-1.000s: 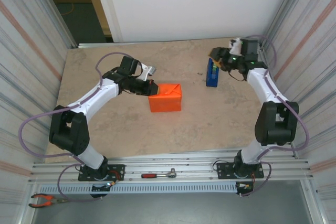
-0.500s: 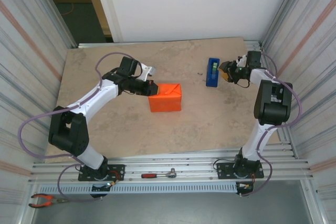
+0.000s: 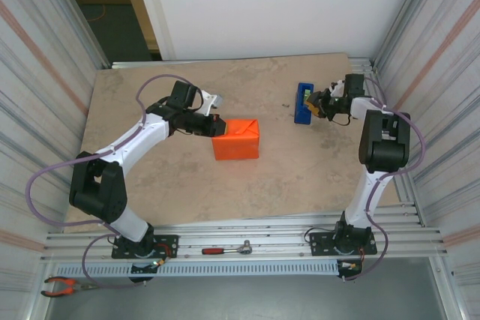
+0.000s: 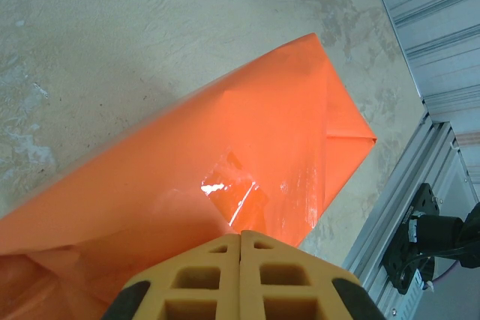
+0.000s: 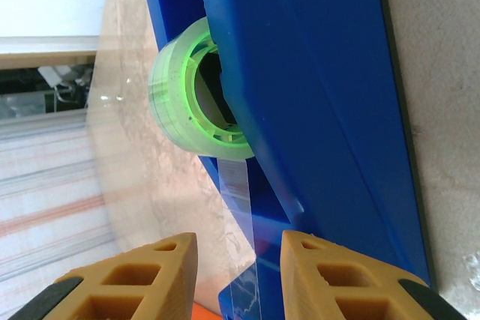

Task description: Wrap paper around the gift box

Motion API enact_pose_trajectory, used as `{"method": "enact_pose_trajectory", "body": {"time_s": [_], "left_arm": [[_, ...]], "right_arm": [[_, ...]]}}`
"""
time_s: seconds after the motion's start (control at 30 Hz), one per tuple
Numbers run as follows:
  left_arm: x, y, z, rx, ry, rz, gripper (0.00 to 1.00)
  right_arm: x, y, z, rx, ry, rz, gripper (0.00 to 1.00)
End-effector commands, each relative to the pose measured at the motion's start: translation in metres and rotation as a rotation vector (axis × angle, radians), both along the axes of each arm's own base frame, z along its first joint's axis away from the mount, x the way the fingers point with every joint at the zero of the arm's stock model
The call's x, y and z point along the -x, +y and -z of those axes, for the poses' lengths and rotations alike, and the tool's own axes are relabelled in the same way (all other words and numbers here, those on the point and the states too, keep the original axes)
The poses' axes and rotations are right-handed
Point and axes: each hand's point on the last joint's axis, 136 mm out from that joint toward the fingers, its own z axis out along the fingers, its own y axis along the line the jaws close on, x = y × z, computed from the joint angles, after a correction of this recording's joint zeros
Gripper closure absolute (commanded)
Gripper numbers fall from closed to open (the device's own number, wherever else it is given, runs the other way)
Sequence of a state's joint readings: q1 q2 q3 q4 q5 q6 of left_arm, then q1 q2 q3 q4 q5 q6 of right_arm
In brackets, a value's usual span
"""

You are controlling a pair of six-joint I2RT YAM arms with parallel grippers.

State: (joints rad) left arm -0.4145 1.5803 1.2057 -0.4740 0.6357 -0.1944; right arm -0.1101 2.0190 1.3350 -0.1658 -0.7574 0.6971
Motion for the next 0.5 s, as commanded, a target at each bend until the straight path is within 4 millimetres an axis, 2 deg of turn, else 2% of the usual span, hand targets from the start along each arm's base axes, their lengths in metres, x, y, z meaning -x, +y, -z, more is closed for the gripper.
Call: {"method": "enact_pose_trajectory", "body": {"time_s": [0.0,0.17,0.47], "left_arm": [[0.018,0.006,0.028,-0.07,0.076,0.017,0.97],[0.019,0.006,0.029,-0.069,0.078,0.018,0.97],[0.019,0.006,0.03,-0.067,0.078,0.021,0.98]], "right_arm": [[-0.002,0.007,0.002,0.001,-0.003,-0.041,0.68],[0.001,0.008,0.006,-0.003,0.011,-0.043,0.72],[0.011,0.009,0.009,-0.052,0.008,-0.025,0.72]]}}
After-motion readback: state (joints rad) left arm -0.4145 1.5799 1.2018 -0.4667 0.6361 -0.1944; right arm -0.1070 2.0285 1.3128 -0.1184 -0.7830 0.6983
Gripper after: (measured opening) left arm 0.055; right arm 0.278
